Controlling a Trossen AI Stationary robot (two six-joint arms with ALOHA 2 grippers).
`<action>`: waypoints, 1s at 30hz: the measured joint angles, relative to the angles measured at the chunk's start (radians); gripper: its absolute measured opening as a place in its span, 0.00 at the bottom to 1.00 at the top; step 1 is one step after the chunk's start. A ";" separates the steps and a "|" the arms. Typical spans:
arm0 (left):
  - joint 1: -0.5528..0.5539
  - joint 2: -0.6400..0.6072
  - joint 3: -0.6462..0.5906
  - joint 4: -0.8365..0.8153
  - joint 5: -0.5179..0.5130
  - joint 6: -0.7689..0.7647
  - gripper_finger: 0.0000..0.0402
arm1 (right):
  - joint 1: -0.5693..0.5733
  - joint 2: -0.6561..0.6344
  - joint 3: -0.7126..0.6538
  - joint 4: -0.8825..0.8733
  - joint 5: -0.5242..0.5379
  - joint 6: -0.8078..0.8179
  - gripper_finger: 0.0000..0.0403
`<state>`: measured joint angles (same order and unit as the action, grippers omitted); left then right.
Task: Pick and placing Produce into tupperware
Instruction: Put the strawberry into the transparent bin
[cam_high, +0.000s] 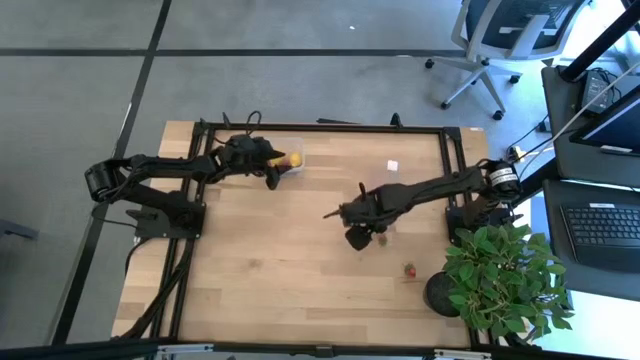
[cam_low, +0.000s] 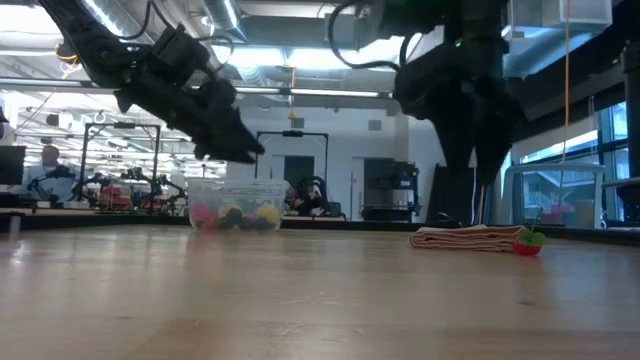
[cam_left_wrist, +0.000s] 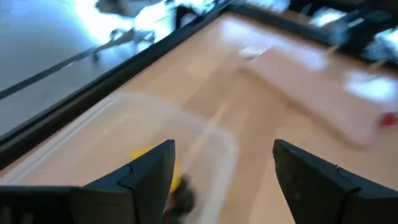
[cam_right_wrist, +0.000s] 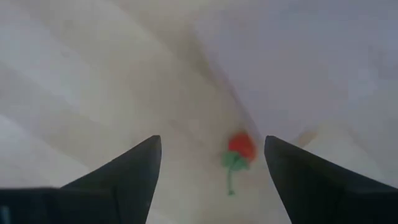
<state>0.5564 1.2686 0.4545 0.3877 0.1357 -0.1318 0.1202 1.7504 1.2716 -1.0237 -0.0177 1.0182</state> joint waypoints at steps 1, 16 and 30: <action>0.000 0.000 0.000 0.022 0.031 -0.001 0.65 | 0.010 0.000 0.000 0.000 -0.003 0.011 0.71; -0.013 0.000 0.000 0.259 0.484 -0.192 0.64 | 0.077 0.008 -0.003 -0.090 -0.061 0.227 0.71; -0.154 -0.077 0.000 0.703 0.608 -0.198 0.63 | 0.092 0.011 -0.245 0.225 -0.054 0.338 0.71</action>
<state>0.4024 1.1912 0.4545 1.0905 0.7434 -0.3302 0.2123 1.7615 1.0263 -0.7985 -0.0719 1.3559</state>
